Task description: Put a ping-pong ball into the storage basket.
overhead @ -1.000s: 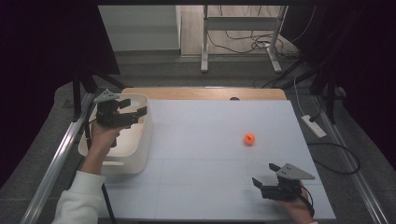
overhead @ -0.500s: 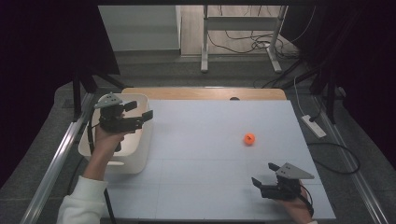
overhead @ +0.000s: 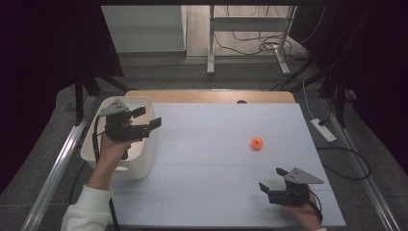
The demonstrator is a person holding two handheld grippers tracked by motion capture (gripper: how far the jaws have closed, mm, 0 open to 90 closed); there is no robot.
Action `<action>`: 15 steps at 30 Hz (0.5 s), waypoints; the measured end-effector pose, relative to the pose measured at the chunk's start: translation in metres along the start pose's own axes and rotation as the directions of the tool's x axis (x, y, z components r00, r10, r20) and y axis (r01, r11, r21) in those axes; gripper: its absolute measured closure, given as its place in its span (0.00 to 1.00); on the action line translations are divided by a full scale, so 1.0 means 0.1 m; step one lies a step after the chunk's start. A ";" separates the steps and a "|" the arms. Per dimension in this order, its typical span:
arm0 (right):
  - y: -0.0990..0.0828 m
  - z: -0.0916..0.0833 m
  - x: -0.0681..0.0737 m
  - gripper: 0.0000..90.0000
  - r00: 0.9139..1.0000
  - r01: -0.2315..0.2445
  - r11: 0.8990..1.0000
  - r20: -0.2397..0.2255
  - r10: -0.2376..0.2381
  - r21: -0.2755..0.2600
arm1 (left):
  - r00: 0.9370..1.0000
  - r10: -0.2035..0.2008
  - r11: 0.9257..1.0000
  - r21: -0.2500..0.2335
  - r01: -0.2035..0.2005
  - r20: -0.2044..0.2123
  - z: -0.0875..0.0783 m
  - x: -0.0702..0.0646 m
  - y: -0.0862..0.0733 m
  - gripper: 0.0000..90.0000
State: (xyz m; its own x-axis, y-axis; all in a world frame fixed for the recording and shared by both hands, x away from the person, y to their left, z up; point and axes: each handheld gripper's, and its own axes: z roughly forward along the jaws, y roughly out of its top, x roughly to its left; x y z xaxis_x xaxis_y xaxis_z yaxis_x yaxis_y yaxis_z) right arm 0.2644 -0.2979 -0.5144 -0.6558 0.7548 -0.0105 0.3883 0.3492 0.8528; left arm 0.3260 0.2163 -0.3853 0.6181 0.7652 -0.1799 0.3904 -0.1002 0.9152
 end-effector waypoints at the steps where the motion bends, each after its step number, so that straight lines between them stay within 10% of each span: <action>1: 0.00 0.00 0.00 0.15 1.000 -0.001 1.000 0.001 0.001 0.000 | 1.000 0.005 1.000 0.000 -0.005 0.006 0.01 -0.02 0.00 0.22; 15: -0.02 0.00 -0.03 0.15 1.000 -0.008 1.000 0.012 0.008 0.001 | 0.993 0.068 0.998 -0.015 -0.067 0.092 0.12 -0.29 0.02 0.22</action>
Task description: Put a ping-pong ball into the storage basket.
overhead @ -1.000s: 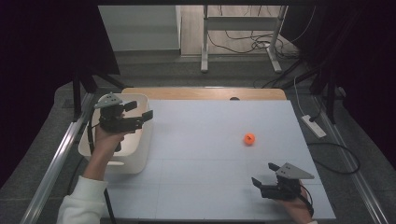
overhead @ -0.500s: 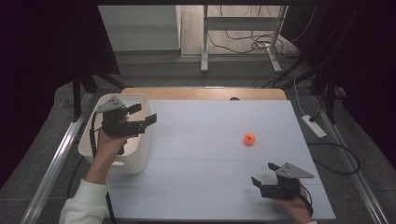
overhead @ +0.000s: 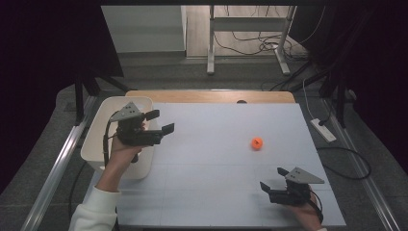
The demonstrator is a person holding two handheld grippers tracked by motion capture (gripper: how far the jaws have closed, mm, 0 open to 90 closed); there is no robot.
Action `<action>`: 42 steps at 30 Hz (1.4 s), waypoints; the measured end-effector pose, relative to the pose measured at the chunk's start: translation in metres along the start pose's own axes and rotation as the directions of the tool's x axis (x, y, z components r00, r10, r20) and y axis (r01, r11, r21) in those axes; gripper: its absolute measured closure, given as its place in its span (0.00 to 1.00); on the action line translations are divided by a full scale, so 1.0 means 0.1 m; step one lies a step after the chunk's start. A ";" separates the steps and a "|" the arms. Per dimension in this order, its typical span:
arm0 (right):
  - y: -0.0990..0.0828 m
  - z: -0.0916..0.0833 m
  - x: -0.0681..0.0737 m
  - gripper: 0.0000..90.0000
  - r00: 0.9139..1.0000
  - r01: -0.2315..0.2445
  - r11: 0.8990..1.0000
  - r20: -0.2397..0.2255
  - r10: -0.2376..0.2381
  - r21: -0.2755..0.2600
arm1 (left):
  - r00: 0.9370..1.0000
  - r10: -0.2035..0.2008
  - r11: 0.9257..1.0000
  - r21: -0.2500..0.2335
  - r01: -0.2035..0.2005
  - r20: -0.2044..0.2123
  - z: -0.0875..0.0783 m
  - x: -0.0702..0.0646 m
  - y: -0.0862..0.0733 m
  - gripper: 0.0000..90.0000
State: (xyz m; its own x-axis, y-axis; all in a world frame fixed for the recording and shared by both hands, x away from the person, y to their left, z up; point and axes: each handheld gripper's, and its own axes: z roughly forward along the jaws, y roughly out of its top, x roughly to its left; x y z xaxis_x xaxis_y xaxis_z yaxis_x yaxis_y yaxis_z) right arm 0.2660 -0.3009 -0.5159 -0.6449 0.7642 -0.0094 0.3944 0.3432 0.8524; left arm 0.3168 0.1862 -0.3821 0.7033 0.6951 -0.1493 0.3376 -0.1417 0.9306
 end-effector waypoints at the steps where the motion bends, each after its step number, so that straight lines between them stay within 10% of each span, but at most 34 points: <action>1: 0.00 0.00 0.00 0.15 1.000 0.003 1.000 0.000 -0.003 -0.001 | 1.000 0.004 1.000 -0.001 -0.004 0.005 0.01 -0.02 0.00 0.22; 42: 0.01 -0.06 -0.01 0.15 1.000 -0.005 1.000 0.004 0.005 -0.022 | 0.996 0.031 0.997 0.069 -0.037 0.085 0.55 -0.35 -0.04 0.22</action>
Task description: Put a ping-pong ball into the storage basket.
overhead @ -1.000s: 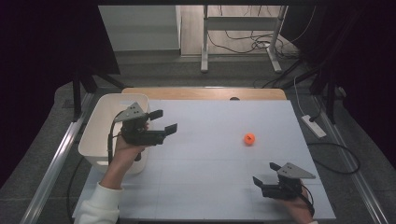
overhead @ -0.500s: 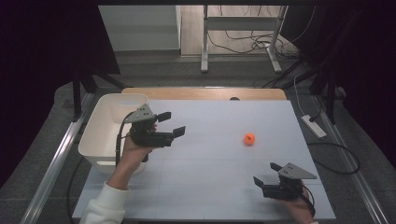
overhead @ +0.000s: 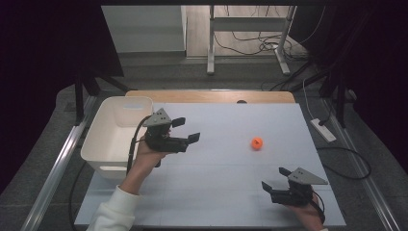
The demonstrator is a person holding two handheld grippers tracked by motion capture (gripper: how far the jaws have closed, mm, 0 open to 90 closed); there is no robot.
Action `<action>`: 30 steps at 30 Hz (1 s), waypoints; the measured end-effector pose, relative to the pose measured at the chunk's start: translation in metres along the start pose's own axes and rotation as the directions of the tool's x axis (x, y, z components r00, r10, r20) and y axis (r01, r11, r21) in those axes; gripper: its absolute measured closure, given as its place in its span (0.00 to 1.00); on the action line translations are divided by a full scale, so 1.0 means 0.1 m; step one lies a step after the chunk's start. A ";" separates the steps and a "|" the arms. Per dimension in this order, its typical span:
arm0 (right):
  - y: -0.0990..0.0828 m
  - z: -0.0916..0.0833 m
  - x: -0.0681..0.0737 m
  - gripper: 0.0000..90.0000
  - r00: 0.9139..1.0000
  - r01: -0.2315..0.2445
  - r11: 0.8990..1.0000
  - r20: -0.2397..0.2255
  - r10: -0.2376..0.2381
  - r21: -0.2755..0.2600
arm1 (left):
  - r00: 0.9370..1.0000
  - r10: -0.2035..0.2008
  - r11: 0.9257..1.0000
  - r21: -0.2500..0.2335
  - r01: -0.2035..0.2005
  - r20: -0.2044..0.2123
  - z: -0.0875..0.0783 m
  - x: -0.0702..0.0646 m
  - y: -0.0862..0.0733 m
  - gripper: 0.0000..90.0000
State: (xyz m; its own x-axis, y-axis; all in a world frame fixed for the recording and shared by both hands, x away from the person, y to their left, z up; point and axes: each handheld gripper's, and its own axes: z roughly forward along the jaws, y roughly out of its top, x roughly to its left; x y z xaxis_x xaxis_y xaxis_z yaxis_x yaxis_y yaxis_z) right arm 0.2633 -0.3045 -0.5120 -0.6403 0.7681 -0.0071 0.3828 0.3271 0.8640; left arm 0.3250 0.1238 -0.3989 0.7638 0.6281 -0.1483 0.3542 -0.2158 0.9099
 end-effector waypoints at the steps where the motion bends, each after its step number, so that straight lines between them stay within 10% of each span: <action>1: 0.00 0.00 0.00 0.15 1.000 0.000 1.000 0.000 0.000 0.001 | 1.000 0.003 1.000 0.004 -0.003 -0.002 0.01 0.00 0.00 0.22; 30: 0.01 0.04 0.00 0.15 1.000 0.009 1.000 -0.029 -0.009 -0.015 | 0.999 0.024 0.997 0.071 -0.026 0.029 0.60 -0.05 -0.09 0.22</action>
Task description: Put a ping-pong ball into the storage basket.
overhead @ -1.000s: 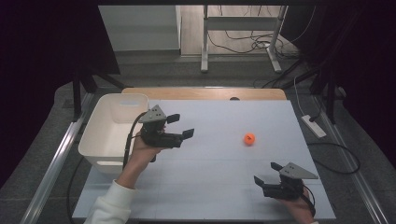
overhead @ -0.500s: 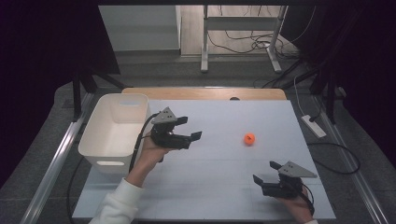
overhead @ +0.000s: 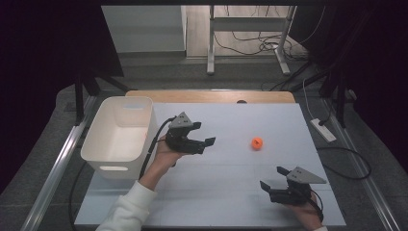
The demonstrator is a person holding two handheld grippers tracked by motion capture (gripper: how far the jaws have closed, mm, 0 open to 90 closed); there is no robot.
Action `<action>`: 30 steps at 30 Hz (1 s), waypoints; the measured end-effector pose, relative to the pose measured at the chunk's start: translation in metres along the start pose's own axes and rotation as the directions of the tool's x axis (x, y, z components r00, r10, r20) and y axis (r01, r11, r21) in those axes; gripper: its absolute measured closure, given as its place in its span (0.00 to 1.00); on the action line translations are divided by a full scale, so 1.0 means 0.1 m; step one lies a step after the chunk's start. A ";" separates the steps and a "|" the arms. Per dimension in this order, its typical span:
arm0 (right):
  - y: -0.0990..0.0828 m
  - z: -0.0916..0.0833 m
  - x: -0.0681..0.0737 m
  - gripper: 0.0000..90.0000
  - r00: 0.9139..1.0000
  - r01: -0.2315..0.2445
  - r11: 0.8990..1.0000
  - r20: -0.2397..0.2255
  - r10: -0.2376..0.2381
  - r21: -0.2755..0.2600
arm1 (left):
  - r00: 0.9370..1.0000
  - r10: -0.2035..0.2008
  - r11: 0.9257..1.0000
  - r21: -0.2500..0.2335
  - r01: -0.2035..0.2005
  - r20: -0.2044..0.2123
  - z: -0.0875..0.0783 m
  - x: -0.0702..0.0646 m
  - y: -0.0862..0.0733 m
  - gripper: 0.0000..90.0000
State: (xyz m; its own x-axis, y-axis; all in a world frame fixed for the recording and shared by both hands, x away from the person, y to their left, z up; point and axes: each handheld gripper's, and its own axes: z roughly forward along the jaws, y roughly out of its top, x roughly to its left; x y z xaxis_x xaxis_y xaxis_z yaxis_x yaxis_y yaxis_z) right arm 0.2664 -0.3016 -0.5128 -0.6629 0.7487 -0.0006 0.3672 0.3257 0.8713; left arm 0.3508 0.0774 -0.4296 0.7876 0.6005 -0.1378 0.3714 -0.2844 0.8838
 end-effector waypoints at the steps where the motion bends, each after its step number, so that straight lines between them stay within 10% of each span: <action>1: 0.00 0.00 0.00 0.15 1.000 0.001 1.000 0.000 -0.001 0.001 | 1.000 0.000 1.000 0.000 0.000 0.000 0.00 0.00 0.00 0.22; 30: 0.03 0.03 0.03 0.16 1.000 0.011 1.000 -0.019 -0.011 -0.007 | 1.000 -0.001 0.998 0.060 -0.001 0.021 0.63 0.02 -0.01 0.22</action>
State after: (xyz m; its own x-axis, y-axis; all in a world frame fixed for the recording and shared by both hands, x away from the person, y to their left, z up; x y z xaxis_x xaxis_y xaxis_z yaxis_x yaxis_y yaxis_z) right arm 0.2676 -0.2969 -0.5115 -0.6792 0.7339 -0.0013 0.3548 0.3300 0.8747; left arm 0.3825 0.0317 -0.4583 0.7974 0.5852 -0.1475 0.4000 -0.3294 0.8553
